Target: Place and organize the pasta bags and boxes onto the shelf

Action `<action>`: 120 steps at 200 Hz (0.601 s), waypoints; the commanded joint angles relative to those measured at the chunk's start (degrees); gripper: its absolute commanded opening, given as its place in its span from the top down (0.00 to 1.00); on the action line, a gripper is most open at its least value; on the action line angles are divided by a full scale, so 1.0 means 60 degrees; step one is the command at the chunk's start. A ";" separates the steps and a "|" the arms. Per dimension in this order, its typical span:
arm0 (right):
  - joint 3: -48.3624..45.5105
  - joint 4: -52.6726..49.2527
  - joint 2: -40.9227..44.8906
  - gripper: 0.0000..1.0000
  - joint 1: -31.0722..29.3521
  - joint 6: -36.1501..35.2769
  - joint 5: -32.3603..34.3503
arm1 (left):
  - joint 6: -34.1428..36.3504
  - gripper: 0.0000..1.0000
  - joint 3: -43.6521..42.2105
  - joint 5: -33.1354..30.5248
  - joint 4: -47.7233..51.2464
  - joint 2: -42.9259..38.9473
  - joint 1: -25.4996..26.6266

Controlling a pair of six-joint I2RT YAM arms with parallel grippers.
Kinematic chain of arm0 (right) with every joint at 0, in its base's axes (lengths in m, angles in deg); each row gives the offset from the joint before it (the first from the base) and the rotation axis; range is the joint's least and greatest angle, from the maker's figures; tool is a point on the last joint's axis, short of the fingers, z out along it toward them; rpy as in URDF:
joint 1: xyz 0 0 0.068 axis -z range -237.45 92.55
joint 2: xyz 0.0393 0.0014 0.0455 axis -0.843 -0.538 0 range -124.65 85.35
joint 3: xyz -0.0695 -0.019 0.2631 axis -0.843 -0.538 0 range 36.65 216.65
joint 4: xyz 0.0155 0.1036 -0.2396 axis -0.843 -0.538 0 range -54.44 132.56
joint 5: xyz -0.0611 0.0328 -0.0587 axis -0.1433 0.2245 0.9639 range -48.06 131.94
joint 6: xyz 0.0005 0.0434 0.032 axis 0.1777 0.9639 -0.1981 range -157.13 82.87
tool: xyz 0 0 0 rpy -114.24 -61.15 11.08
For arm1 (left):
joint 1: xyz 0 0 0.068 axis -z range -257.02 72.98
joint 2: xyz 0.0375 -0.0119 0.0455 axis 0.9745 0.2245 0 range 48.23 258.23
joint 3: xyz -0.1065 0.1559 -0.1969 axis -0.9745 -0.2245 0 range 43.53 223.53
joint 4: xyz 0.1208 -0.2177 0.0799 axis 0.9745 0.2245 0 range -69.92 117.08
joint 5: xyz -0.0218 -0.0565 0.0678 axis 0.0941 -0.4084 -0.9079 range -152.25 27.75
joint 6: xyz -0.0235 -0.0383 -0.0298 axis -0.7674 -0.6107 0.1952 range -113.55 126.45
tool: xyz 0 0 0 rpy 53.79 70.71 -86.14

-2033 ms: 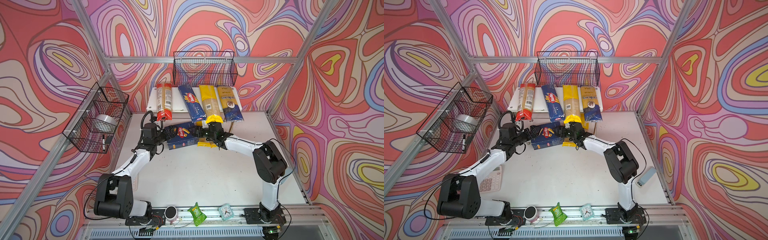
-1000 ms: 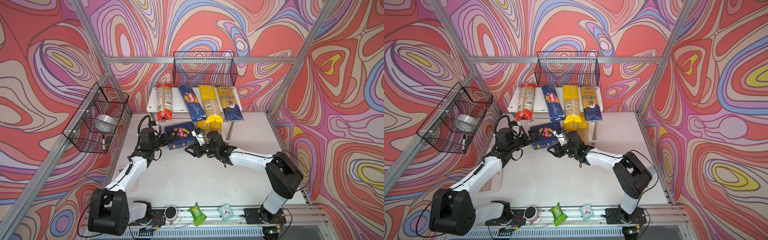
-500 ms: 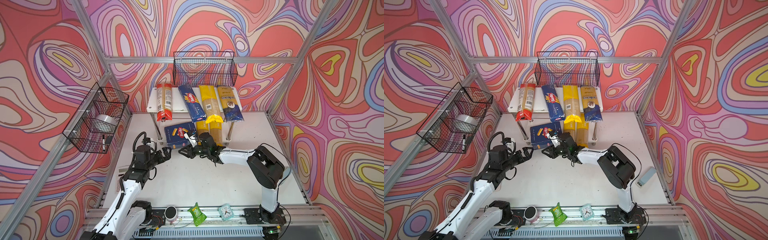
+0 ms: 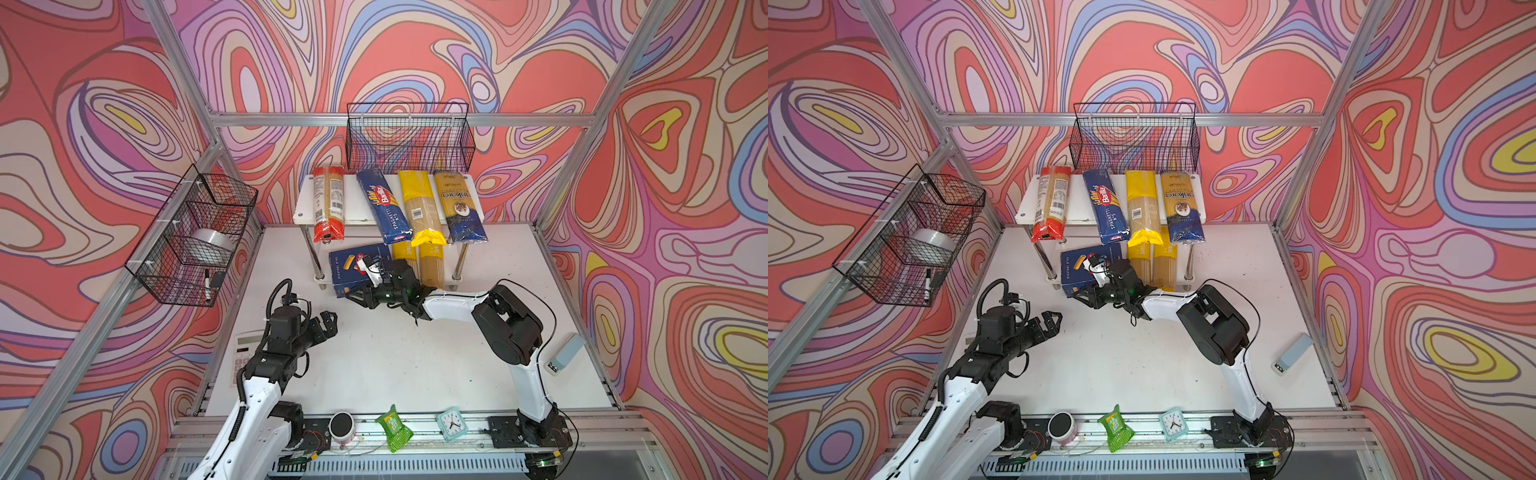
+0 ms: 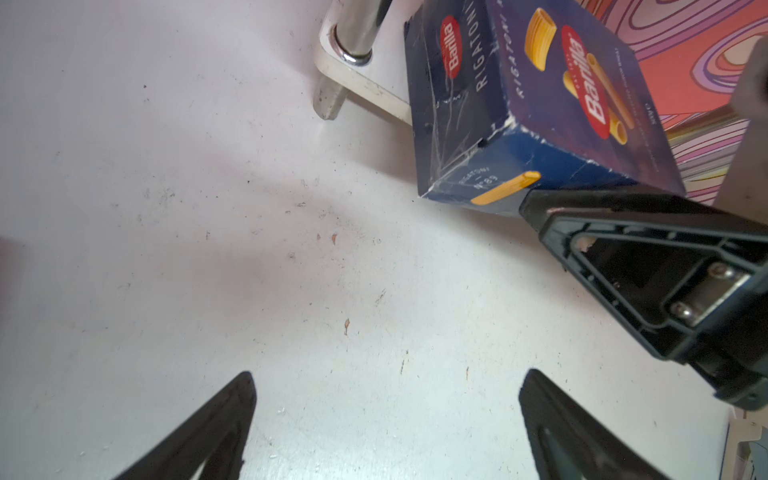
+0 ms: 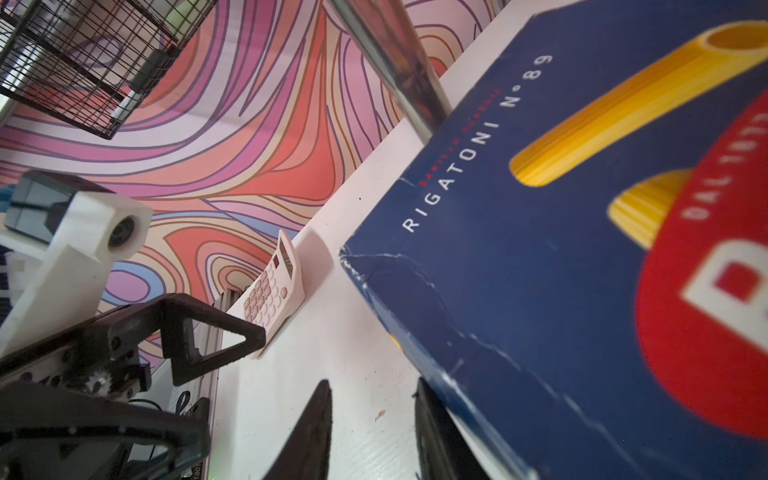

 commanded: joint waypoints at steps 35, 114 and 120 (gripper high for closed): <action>0.0941 0.0080 -0.0783 0.66 0.0274 0.0052 -0.0176 | 0.0110 0.00 -0.0203 -0.0403 0.0332 -0.0319 0.0008; 0.2352 -0.0448 -0.1699 0.66 0.0385 0.0017 0.0159 | 0.0285 0.00 -0.0155 -0.0981 0.0790 -0.0896 -0.0006; 0.2380 -0.0435 -0.1720 0.66 0.0388 0.0017 0.0284 | 0.0280 0.00 -0.0163 -0.1011 0.0811 -0.0929 -0.0007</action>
